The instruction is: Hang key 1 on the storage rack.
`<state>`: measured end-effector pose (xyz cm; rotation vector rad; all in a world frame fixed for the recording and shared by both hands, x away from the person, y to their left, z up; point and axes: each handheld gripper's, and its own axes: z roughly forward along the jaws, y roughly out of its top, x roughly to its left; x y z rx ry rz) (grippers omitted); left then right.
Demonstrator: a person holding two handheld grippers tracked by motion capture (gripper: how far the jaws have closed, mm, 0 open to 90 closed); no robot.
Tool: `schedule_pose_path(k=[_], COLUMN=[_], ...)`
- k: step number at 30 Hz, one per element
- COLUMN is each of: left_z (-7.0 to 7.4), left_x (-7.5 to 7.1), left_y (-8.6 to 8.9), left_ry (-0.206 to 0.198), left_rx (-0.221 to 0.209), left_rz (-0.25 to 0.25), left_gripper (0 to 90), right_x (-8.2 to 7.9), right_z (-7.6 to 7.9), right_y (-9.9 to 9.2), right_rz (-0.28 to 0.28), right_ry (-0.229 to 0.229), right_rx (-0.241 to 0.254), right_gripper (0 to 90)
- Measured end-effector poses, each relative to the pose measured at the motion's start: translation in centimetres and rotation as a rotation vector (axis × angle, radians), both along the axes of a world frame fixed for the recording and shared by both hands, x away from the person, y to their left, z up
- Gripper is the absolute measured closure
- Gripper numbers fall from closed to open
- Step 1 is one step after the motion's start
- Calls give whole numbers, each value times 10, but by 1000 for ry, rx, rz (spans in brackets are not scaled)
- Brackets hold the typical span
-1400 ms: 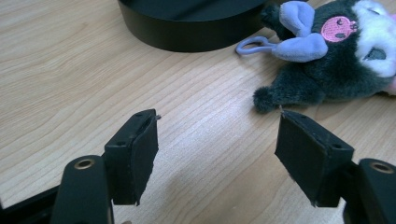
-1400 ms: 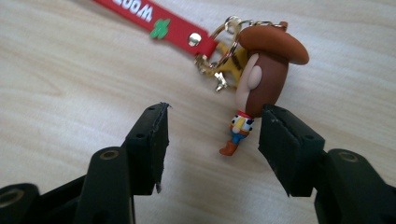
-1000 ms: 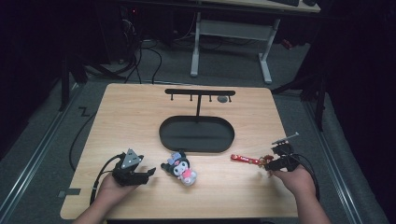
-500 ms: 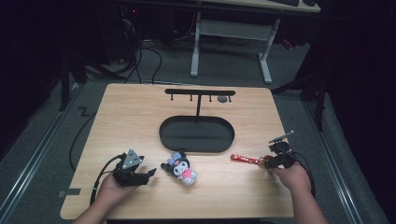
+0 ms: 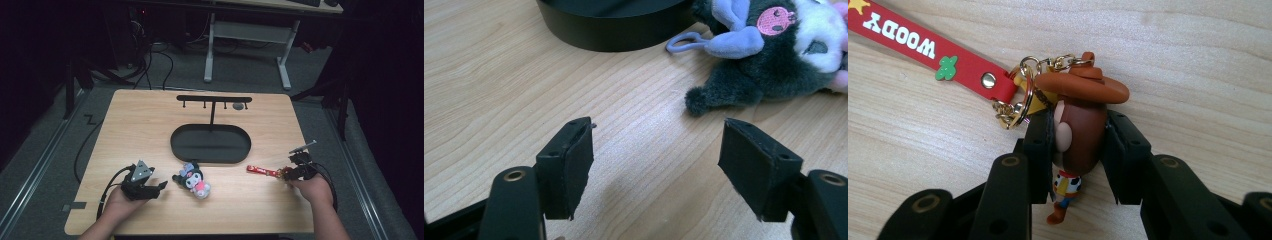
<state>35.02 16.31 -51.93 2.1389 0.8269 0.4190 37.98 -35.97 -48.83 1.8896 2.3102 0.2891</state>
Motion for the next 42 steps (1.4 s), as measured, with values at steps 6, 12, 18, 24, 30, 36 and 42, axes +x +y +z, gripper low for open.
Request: schedule_pose_path(k=[6,12,18,24,30,36,42], left_z=[-1,0,0,0,-1,-1,-1], left_x=[0,-1,-1,-1,-1,-1,-2], left_y=[0,-1,-2,-2,-3,-3,-3], left_ry=[5,3,4,6,7,8,9], left_rx=[5,4,-1,0,1,2,1], left_rz=[-4,-10,-13,-14,-17,-19,-22], left_gripper=[302,302,303,304,304,303,303], right_x=[-4,-12,-20,-23,-24,-23,-20], right_z=[10,33,54,80,104,125,140], right_y=[5,9,23,38,53,66,76], right_rz=[15,34,73,113,152,183,212], right_ry=[9,-9,-29,-49,-66,-70,-57], right_rx=[-11,3,14,24,26,46,57], right_gripper=[674,675,674,675,675,676,676])
